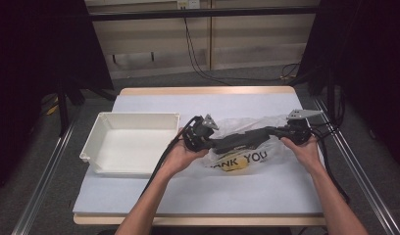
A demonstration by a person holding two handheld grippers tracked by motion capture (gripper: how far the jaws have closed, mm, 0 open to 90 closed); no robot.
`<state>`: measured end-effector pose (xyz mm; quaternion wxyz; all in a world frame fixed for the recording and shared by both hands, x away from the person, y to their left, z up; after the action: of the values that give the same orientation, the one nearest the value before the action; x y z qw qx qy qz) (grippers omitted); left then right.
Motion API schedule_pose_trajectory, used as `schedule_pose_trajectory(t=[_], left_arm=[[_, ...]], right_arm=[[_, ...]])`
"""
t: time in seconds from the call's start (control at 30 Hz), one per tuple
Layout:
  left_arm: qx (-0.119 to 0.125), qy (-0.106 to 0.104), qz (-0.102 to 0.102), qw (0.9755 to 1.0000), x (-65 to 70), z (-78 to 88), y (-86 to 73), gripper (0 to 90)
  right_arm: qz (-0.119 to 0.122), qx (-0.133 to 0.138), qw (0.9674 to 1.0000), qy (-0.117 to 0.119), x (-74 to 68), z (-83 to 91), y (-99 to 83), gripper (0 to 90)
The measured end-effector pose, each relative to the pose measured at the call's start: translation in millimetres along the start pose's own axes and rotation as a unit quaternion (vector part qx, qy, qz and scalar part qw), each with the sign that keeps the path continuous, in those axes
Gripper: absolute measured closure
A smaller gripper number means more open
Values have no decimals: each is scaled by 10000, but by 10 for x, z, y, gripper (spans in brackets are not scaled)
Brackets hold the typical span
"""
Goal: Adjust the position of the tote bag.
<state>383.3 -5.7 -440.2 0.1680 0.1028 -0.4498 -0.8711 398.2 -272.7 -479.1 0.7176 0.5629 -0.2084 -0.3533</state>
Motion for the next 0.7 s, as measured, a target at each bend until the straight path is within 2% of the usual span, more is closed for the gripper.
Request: schedule_pose_trajectory(t=[0.1, 0.17, 0.23, 0.3, 0.37, 0.43, 0.53, 0.63, 0.7], left_arm=[[-94, 59, 139, 9998, -98, -46, 22, 900], [-215, 61, 127, 9997, -161, -92, 10, 900], [-257, 116, 233, 9993, -218, -155, -26, 900], [-414, 158, 233, 9987, -265, -215, -85, 900], [-410, 182, 412, 9981, -313, -257, -128, 900], [-378, 138, 494, 9980, -351, -287, -150, 900], [-390, 196, 437, 9981, -384, -303, -132, 900], [-400, 220, 551, 9974, -419, -331, -126, 900], [-514, 239, 455, 9974, -451, -348, -125, 900]], right_arm=[[42, 1, 9999, 104, -82, 33, 4, 900], [111, -68, 9998, 160, -136, 66, -20, 900], [97, -101, 9997, 213, -177, 107, -65, 900], [103, -155, 9996, 228, -204, 139, -124, 900], [120, -225, 9994, 249, -229, 163, -176, 900], [141, -254, 9992, 277, -253, 183, -196, 900], [185, -350, 9987, 320, -287, 217, -258, 900], [162, -451, 9983, 327, -285, 272, -345, 900], [168, -476, 9982, 317, -279, 283, -362, 900]])
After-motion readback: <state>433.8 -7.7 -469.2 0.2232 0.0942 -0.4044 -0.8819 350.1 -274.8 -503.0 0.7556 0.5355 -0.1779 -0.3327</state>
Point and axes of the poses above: each handheld gripper's, and its own axes: z roughly backward along the jaws, y roughly out of its top, x roughly to its right, the point moved 6 cm from there along -z, roughly forward along the jaws, and after that the axes turned 15 degrees about x, right-handed, at the moved point
